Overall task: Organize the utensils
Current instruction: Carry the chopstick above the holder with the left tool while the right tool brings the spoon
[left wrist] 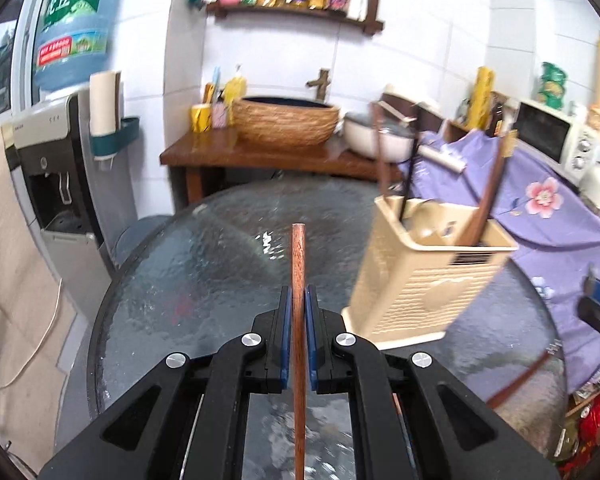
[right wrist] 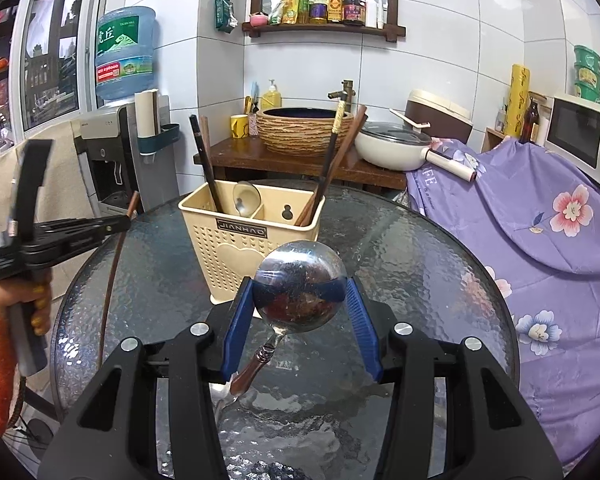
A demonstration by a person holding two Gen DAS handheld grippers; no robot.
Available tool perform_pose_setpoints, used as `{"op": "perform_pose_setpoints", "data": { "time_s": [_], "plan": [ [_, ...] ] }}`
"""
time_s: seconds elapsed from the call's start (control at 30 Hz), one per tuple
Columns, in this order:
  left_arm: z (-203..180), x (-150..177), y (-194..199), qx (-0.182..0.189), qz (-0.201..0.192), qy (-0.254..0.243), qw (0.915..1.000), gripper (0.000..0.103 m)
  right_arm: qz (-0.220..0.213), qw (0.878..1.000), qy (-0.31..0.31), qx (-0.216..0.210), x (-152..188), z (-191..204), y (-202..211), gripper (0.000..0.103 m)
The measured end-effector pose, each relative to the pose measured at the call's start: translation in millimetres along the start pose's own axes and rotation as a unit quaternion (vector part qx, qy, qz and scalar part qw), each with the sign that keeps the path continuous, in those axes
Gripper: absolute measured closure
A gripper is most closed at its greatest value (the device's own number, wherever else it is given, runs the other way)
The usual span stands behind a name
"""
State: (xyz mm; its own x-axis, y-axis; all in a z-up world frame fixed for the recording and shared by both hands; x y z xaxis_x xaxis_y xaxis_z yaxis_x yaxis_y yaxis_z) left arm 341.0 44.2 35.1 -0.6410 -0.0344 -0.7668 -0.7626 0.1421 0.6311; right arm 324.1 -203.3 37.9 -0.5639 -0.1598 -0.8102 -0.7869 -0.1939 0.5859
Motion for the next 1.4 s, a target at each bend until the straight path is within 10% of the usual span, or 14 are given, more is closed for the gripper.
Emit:
{"op": "perform_pose_setpoints", "data": {
  "time_s": [1.03, 1.4],
  "plan": [
    [-53, 3, 85, 0.056, -0.076, -0.040, 0.9947, 0.096, -0.025, 0.999, 0.030, 0.014, -12, 15, 32, 0.055],
    [-66, -81, 96, 0.064, -0.115, -0.014, 0.9912, 0.096, -0.061, 0.995, 0.056, 0.048, -81, 13, 32, 0.055]
  ]
}}
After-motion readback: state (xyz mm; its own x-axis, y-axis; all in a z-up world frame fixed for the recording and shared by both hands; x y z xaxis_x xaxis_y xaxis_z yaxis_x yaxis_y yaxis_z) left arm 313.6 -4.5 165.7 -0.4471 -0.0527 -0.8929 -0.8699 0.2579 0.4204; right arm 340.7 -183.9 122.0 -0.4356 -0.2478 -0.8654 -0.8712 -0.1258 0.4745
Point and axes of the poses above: each gripper's, at about its wrist camera, not at the fingertips, and y roughly against the way its jaws point, z to its left, x to its underside, the point moved 4 cm from there along -y, roughly the way its jaws point, and after that the axes turned 5 degrees about z, right-handed, at the moved point
